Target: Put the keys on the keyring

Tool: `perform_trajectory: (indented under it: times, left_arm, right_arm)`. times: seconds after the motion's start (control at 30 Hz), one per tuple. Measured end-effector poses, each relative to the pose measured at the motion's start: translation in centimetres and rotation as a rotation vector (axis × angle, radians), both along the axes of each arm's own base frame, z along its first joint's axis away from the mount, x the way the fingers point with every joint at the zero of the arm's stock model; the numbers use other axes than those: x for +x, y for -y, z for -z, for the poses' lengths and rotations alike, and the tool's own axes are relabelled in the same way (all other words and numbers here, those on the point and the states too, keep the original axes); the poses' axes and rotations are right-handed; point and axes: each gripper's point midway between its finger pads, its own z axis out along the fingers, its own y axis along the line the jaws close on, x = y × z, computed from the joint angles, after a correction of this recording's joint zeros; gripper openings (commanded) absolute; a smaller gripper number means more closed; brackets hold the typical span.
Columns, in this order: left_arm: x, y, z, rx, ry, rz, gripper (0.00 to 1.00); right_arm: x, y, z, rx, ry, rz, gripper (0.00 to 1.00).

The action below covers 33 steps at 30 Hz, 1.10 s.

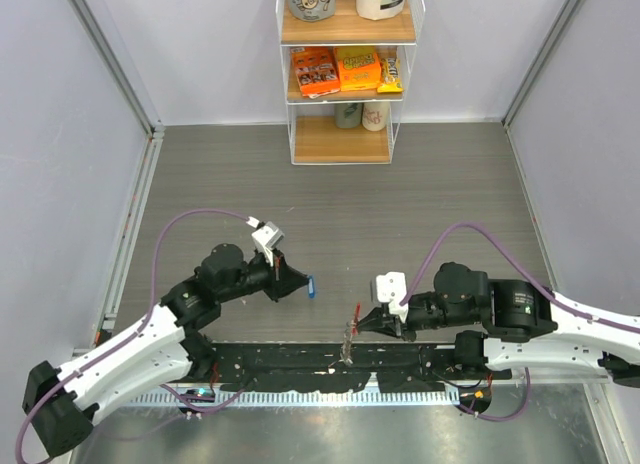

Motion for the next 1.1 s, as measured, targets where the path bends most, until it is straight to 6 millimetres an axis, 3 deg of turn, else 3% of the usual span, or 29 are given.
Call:
perform_trajectory:
  times: [0.2,0.47,0.57,0.67,0.77,0.9,1.0,1.1]
  left_arm:
    - [-2.9,0.7,-4.0,-0.025,0.116,0.166,0.0]
    - [-6.6,1.3,-5.2,-0.055,0.15,0.319,0.0]
    - [-5.3,0.6,-5.0,0.014,0.157,0.204,0.0]
    - [-1.4,-1.4,-4.8,0.166,0.163,-0.038,0.0]
    - [1.5,-1.6,-4.0,0.334,0.193,-0.185,0.0]
    - [2.9,-0.2,0.3,0.611,0.165,-0.223,0.0]
    - [3.0,-2.2,4.1,0.667,0.098,-0.226,0.0]
    - [2.5,-3.3,3.8,0.63,0.072,-0.232,0.0]
  right_arm:
    - [-1.3,-0.8,0.9,-0.038,-0.007,-0.1,0.06]
    - [-1.5,-2.1,1.2,-0.063,-0.017,-0.126,0.05]
    - [-1.1,-2.3,0.5,-0.041,-0.006,-0.11,0.06]
    - [-0.7,-2.4,-0.2,-0.016,0.007,-0.09,0.05]
    - [-0.6,-2.4,-0.7,0.007,0.012,-0.08,0.06]
    - [-0.4,-2.3,-1.0,0.017,0.009,-0.064,0.06]
    - [-0.4,-2.1,-1.3,0.03,0.005,-0.052,0.06]
    - [-0.4,-1.6,-1.9,0.056,0.008,-0.043,0.06]
